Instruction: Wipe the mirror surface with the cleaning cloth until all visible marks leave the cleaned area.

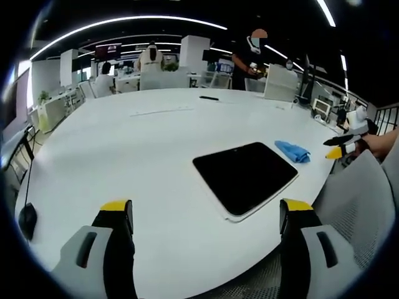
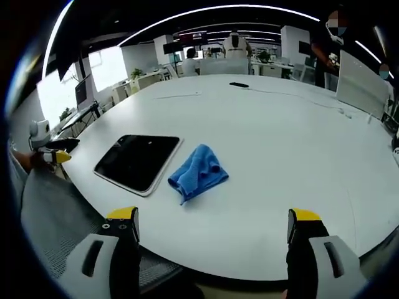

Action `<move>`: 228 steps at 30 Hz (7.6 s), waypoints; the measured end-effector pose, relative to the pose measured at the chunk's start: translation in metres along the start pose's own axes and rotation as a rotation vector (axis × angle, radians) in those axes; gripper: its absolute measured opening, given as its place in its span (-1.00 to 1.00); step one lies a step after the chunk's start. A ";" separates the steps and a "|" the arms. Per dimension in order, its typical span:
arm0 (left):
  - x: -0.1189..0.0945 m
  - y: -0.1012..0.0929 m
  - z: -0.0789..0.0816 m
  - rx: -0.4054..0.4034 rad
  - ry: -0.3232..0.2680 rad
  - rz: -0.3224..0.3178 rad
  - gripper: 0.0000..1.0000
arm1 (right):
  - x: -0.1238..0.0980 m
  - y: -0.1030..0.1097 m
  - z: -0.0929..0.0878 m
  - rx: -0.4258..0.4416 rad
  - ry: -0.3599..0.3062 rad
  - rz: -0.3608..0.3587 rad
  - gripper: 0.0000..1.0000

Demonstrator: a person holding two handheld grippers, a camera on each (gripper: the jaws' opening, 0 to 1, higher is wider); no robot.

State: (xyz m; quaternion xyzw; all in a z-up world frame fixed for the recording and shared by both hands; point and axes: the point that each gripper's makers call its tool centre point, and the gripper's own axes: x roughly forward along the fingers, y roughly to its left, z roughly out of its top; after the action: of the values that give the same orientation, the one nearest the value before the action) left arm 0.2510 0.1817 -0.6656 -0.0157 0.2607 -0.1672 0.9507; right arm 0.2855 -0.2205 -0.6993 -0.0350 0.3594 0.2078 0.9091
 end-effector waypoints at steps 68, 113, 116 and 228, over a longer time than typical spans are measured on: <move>0.002 0.006 -0.005 -0.016 0.016 0.008 0.93 | 0.029 0.043 0.108 -0.100 0.180 0.107 -0.07; 0.004 -0.002 -0.014 -0.007 0.060 -0.036 0.90 | 0.109 0.037 0.051 -0.098 0.493 -0.003 -1.00; 0.005 -0.002 -0.014 -0.004 0.064 -0.039 0.90 | 0.111 0.045 0.073 -0.022 0.472 0.020 -1.00; 0.005 -0.004 -0.022 -0.027 0.090 -0.075 0.81 | 0.213 0.281 0.107 -0.158 0.556 0.197 -1.00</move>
State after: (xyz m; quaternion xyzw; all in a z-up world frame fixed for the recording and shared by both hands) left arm 0.2432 0.1770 -0.6863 -0.0309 0.3048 -0.1999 0.9307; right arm 0.3805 0.1337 -0.7384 -0.1263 0.5787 0.3048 0.7458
